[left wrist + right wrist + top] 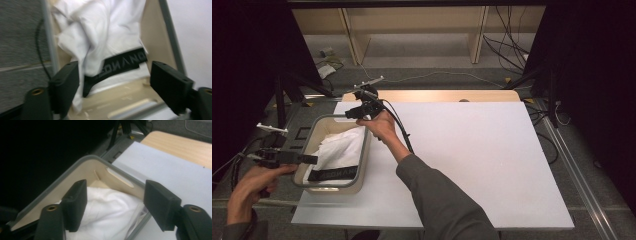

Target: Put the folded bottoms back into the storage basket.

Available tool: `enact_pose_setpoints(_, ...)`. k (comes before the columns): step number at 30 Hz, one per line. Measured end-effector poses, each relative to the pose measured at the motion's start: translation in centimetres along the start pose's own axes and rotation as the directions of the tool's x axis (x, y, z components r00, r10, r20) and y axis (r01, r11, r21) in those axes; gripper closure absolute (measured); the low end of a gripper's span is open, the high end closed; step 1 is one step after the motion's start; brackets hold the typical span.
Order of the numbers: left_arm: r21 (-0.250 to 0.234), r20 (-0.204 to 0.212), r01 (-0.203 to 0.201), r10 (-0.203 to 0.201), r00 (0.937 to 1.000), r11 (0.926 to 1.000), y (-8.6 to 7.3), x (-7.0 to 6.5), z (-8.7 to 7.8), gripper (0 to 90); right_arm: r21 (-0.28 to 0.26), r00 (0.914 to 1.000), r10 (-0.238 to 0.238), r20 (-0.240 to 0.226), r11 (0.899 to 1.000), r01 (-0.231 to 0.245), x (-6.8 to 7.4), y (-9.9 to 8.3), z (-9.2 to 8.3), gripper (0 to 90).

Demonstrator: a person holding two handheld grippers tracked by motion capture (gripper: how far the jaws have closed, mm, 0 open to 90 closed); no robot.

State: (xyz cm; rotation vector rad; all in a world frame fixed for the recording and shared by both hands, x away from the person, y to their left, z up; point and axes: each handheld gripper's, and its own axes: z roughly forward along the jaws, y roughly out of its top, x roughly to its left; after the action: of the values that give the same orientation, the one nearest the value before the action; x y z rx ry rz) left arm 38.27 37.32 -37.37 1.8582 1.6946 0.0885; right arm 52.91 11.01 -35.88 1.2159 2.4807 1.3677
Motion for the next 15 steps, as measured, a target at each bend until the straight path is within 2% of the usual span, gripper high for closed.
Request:
enact_pose_setpoints(2,-0.035,-0.010,-0.006,0.006,0.9999,0.9994,0.1,-0.1,-0.2,21.4,-0.026,0.9996,-0.027,-0.010,0.999,0.027,-0.3,0.1,-1.6,32.0)
enact_pose_setpoints(3,-0.054,-0.016,-0.003,0.002,0.9999,0.9985,0.2,-0.1,-0.2,21.4,-0.026,0.9996,-0.027,-0.010,0.999,0.027,-0.3,0.1,-1.6,32.0)
enact_pose_setpoints(8,-0.117,-0.060,-0.019,0.012,0.9981,0.9930,1.0,-1.0,0.2,21.8,-0.055,0.9978,-0.061,-0.024,0.997,0.060,-1.4,-0.4,-4.8,29.7)
enact_pose_setpoints(10,-0.134,-0.065,-0.028,0.019,0.9977,0.9907,1.6,-1.5,0.5,22.7,-0.063,0.9970,-0.073,-0.026,0.995,0.072,-2.0,-0.9,-6.1,28.8)
enact_pose_setpoints(11,-0.146,-0.070,-0.032,0.022,0.9973,0.9888,1.8,-1.8,0.7,26.1,-0.067,0.9960,-0.083,-0.033,0.994,0.081,-2.5,-1.7,-7.4,28.6)
enact_pose_setpoints(13,-0.151,-0.078,-0.040,0.029,0.9966,0.9878,2.6,-2.2,1.1,27.9,-0.070,0.9958,-0.086,-0.032,0.994,0.083,-2.7,-2.1,-8.0,28.4)
enact_pose_setpoints(15,-0.156,-0.085,-0.046,0.033,0.9959,0.9866,3.4,-2.5,1.6,33.1,-0.088,0.9946,-0.095,-0.042,0.992,0.091,-3.5,-3.7,-9.9,28.3)
